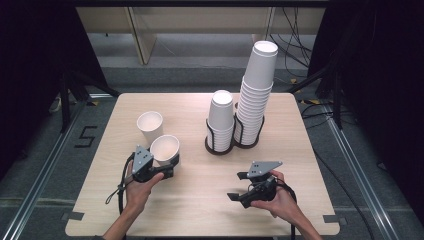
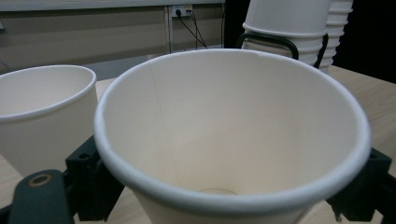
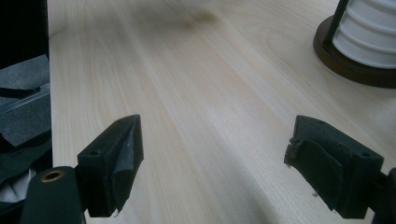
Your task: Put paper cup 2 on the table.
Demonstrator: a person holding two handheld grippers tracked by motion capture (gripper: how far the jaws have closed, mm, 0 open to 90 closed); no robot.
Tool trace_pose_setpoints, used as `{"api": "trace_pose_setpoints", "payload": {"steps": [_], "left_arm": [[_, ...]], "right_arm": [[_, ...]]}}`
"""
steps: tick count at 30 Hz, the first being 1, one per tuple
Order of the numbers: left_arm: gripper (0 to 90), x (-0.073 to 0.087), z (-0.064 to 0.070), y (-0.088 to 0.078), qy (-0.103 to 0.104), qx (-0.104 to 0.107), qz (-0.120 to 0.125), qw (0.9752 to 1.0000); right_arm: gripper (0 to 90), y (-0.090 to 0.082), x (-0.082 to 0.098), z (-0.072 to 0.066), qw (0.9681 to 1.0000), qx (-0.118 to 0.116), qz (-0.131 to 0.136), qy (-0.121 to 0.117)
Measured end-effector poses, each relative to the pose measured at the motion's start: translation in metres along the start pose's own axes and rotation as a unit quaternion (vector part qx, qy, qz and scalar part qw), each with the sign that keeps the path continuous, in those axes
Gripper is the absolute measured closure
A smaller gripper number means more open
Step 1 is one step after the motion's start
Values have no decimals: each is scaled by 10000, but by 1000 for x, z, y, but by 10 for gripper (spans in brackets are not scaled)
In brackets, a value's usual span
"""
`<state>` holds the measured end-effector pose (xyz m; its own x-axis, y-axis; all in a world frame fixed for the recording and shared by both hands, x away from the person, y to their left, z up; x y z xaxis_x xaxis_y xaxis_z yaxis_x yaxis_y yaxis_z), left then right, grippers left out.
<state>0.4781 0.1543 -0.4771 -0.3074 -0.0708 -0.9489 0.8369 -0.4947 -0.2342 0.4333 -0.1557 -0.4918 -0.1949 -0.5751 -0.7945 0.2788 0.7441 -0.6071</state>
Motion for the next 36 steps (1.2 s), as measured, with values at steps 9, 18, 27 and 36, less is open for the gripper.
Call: {"api": "trace_pose_setpoints", "payload": {"steps": [9,18,27,36], "left_arm": [[136,-2,-5,28,31,-217,-31,9998],[135,-3,-11,47,-113,-446,-66,9989],[135,-1,-11,62,-99,-581,-59,9982],[133,3,-19,70,-132,-735,-53,9972]], "right_arm": [[184,1,1,0,9999,-71,8,74],[183,2,1,1,10000,-28,-12,-5],[183,2,0,-1,10000,-73,0,22],[182,5,1,-2,9999,-78,-44,-66]]}}
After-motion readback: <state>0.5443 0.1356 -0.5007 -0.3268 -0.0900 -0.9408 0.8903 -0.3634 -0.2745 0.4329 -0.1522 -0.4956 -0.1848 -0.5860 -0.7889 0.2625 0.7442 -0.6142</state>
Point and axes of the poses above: each handheld gripper's, and its own axes: y roughly forward along the jaws, x roughly out of its underside, z roughly to its right, the point moved 4 cm from there along y, roughly forward along the jaws, and after that the axes turned 11 degrees about -y, right-handed, at the moved point
